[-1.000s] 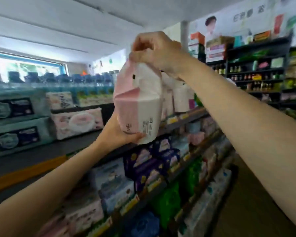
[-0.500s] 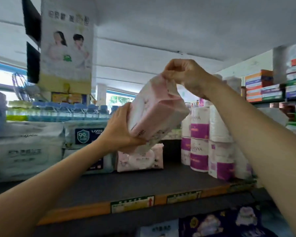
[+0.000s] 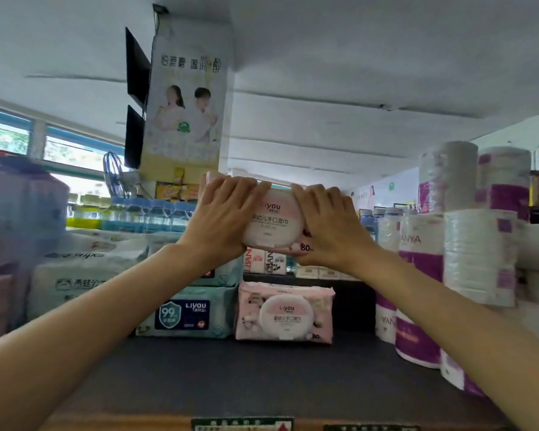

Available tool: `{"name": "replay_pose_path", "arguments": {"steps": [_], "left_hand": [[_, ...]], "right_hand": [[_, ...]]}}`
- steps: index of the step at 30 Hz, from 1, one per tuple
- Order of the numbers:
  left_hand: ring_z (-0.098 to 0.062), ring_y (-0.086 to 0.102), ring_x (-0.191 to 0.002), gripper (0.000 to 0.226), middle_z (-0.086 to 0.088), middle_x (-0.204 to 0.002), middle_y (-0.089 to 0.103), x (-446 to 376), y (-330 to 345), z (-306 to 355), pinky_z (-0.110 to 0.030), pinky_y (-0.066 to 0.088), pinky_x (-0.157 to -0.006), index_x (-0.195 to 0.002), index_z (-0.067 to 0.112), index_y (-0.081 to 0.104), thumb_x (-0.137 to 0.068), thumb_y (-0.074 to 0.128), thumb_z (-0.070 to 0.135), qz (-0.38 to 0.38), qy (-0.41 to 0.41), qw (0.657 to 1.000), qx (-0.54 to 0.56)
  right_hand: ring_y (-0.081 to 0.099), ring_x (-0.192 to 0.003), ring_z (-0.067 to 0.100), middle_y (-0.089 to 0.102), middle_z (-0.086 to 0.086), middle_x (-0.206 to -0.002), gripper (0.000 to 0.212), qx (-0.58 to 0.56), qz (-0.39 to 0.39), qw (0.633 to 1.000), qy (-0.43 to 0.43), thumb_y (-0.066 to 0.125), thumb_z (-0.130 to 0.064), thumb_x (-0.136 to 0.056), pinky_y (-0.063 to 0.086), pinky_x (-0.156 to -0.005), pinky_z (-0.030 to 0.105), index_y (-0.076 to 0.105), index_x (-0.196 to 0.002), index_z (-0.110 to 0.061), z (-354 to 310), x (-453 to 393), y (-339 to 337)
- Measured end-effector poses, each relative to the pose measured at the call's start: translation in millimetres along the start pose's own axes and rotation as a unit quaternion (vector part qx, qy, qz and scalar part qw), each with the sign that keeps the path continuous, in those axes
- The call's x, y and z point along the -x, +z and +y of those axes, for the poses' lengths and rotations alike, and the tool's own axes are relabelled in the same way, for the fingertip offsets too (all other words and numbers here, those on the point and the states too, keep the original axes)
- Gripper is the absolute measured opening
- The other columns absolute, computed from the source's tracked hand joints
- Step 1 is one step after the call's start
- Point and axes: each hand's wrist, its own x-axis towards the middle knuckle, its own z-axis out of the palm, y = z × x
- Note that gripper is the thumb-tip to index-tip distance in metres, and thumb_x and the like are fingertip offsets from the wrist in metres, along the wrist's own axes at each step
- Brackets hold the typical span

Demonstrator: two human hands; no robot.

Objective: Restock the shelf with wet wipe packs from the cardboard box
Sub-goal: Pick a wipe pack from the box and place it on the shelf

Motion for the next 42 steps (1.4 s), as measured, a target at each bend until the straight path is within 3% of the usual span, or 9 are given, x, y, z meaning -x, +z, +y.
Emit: {"name": "replay_pose_path", "arguments": {"steps": [7, 16, 19, 21, 24, 26, 31, 35, 42], "left_hand": [[-0.027, 0.06, -0.094, 0.105, -0.011, -0.105, 0.062, 5.7, 29.9, 25.1, -0.042, 0.046, -0.095, -0.118, 0.009, 0.044, -0.035, 0.08, 0.063, -0.113, -0.023, 0.993, -0.038], [-0.027, 0.063, -0.081, 0.107, -0.011, -0.093, 0.064, 23.6, 98.1, 51.1, -0.045, 0.053, -0.084, -0.112, 0.004, 0.043, -0.02, 0.086, 0.037, -0.23, -0.03, 0.97, -0.067], [-0.031, 0.061, -0.088, 0.089, -0.013, -0.098, 0.062, 24.4, 101.1, 53.7, -0.047, 0.035, -0.09, -0.116, 0.001, 0.039, -0.043, 0.082, 0.027, -0.275, -0.04, 0.957, -0.083], [-0.035, 0.046, -0.114, 0.075, -0.018, -0.124, 0.045, 18.3, 97.4, 56.6, -0.05, 0.024, -0.107, -0.134, 0.0, 0.023, -0.076, 0.067, 0.02, -0.327, -0.043, 0.941, -0.073], [-0.034, 0.027, -0.131, 0.065, -0.017, -0.142, 0.025, 9.6, 92.1, 60.4, -0.048, 0.011, -0.116, -0.143, 0.0, 0.006, -0.094, 0.044, 0.016, -0.37, -0.055, 0.924, -0.075], [-0.035, 0.023, -0.134, 0.07, -0.017, -0.144, 0.023, 7.9, 76.7, 61.3, -0.047, 0.011, -0.116, -0.144, 0.001, 0.006, -0.092, 0.048, 0.021, -0.384, -0.061, 0.919, -0.065], [-0.032, 0.019, -0.137, 0.057, -0.012, -0.144, 0.028, 4.6, 13.0, 63.6, -0.046, 0.022, -0.11, -0.138, 0.011, 0.031, -0.089, 0.052, 0.031, -0.373, -0.028, 0.927, 0.043], [-0.033, 0.033, -0.129, 0.047, -0.013, -0.138, 0.038, 3.6, -50.9, 102.5, -0.045, 0.032, -0.102, -0.131, 0.01, 0.04, -0.089, 0.048, 0.03, -0.293, 0.037, 0.933, 0.205], [-0.034, 0.037, -0.127, 0.05, -0.014, -0.137, 0.037, 51.7, -165.5, 262.8, -0.045, 0.037, -0.097, -0.133, 0.011, 0.037, -0.09, 0.048, 0.034, -0.267, 0.291, 0.829, 0.396]], "right_hand": [[0.051, -0.092, 0.032, 0.043, 0.011, -0.111, 0.111, 0.054, 0.005, 0.998, -0.007, 0.086, -0.051, -0.031, 0.049, -0.074, 0.043, 0.038, -0.123, -0.011, 32.7, 7.4, 43.5], [0.051, -0.088, 0.03, 0.042, 0.012, -0.106, 0.111, 0.078, -0.119, 0.99, 0.006, 0.085, -0.056, -0.025, 0.054, -0.066, 0.039, 0.042, -0.118, -0.011, 32.7, 24.9, 123.3], [0.045, -0.088, 0.027, 0.041, 0.01, -0.108, 0.115, 0.066, -0.157, 0.985, 0.01, 0.081, -0.062, -0.028, 0.053, -0.07, 0.037, 0.039, -0.121, -0.008, 29.4, 27.7, 136.9], [0.046, -0.098, 0.029, 0.039, 0.012, -0.116, 0.118, 0.054, -0.189, 0.98, 0.006, 0.077, -0.069, -0.038, 0.053, -0.08, 0.041, 0.032, -0.129, -0.007, 29.1, 22.7, 130.0], [0.023, -0.135, 0.035, 0.016, 0.015, -0.147, 0.103, 0.035, -0.267, 0.963, -0.01, 0.062, -0.054, -0.078, 0.022, -0.114, 0.048, -0.004, -0.146, -0.012, 34.5, 17.6, 108.3], [0.01, -0.141, 0.033, 0.008, 0.013, -0.153, 0.095, 0.035, -0.287, 0.957, 0.033, 0.058, -0.048, -0.084, 0.008, -0.118, 0.048, -0.004, -0.148, -0.014, 32.1, 22.0, 87.3], [0.023, -0.133, 0.032, 0.023, 0.012, -0.146, 0.055, 0.07, -0.254, 0.957, 0.122, 0.054, -0.029, -0.088, 0.021, -0.112, 0.042, 0.035, -0.136, -0.011, 17.8, 53.5, 14.3], [0.029, -0.127, 0.03, 0.033, 0.012, -0.138, 0.042, 0.098, -0.264, 0.938, 0.201, 0.05, -0.025, -0.089, 0.029, -0.104, 0.04, 0.046, -0.129, -0.012, -3.1, 103.2, -63.5], [0.042, -0.113, 0.029, 0.043, 0.009, -0.12, 0.028, 0.115, -0.483, 0.793, 0.353, 0.05, -0.032, -0.092, 0.041, -0.088, 0.04, 0.052, -0.116, -0.016, -61.6, 285.1, -242.7]]}}
